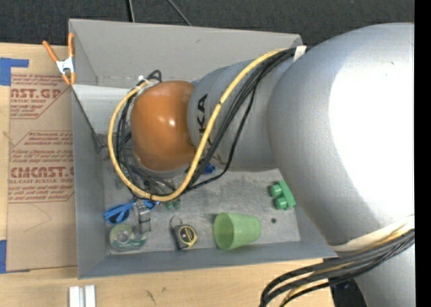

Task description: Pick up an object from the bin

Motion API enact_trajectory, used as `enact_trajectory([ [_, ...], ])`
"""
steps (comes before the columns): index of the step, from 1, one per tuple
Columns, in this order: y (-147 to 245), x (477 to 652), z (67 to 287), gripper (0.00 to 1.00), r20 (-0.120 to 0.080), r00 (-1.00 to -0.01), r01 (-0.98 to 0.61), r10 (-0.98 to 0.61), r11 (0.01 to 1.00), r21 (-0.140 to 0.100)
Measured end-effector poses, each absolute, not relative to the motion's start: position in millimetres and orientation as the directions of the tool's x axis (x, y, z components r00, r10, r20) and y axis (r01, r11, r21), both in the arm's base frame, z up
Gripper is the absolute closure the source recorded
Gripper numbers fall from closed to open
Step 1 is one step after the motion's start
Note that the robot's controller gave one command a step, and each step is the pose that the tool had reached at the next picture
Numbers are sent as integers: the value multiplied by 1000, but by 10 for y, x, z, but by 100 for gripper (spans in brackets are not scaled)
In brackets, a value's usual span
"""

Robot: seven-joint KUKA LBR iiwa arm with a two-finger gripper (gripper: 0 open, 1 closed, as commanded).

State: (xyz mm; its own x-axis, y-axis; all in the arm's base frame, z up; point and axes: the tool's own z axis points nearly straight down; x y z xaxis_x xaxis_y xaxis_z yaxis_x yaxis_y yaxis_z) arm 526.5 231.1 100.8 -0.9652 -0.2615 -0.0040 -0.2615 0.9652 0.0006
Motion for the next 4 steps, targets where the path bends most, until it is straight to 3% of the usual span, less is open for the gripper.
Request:
enact_trajectory([
  [1,2324,5371,998,0,-3,-859,-511,-511,859,0],
  [2,2093,5315,685,0,0,-864,-503,-503,864,2],
  [3,2104,5320,691,0,-3,-864,-503,-503,864,3],
  [4,2102,5315,685,100,-1,-864,-503,-503,864,3],
])
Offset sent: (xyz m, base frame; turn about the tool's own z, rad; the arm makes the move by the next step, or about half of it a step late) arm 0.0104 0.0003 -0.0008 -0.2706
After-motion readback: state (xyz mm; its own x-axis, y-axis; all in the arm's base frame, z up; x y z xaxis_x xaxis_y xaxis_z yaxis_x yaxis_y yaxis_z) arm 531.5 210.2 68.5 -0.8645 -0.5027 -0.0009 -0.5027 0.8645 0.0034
